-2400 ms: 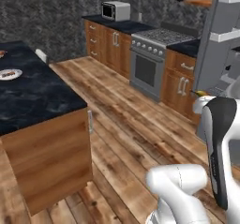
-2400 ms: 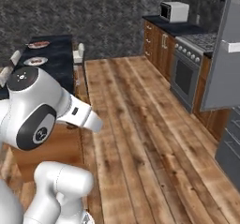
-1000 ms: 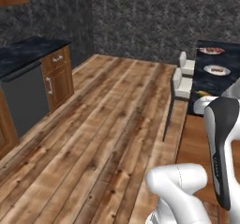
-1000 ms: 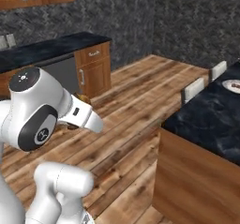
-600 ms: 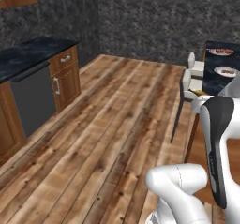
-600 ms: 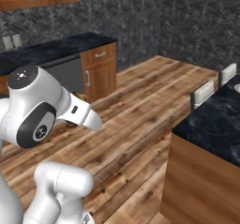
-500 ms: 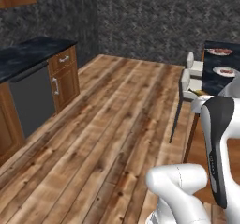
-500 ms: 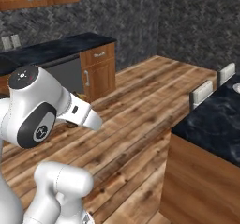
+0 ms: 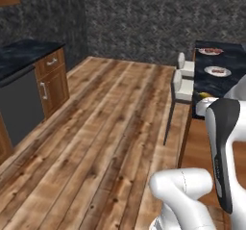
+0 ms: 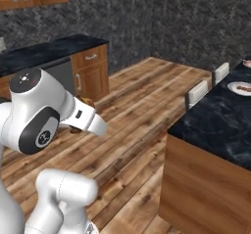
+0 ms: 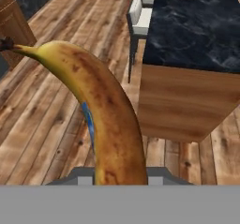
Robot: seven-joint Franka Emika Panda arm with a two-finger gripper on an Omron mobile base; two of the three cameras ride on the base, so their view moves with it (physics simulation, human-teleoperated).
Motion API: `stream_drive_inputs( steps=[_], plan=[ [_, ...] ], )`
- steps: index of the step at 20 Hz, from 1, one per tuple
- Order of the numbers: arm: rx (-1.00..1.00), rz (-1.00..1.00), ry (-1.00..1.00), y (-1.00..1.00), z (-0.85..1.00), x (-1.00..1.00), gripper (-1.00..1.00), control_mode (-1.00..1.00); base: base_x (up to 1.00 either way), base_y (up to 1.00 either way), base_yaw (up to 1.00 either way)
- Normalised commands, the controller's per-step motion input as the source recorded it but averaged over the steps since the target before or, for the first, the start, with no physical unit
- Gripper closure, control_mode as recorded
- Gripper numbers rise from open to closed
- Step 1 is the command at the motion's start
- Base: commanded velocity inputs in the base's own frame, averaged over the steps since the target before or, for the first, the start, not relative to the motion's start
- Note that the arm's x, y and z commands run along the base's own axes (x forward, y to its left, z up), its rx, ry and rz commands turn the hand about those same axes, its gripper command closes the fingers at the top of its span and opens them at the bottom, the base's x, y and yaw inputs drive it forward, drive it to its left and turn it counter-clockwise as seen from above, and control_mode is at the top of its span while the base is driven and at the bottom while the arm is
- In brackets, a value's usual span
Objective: Pick up each banana from the fridge and place one banana on each plate on the dining counter.
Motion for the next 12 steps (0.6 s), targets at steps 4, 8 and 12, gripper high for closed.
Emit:
stream_drive_inputs(
  steps=[4, 8, 12],
  plan=[
    [0.0, 0.0, 0.0, 0.0, 0.0, 0.0, 1.0, 1.0, 0.96, 0.72, -0.18],
    [0.0, 0.0, 0.0, 0.0, 0.0, 0.0, 1.0, 1.0, 1.0, 0.08, -0.02],
    [0.0, 0.0, 0.0, 0.0, 0.0, 0.0, 1.0, 1.0, 1.0, 0.1, 0.0]
  ],
)
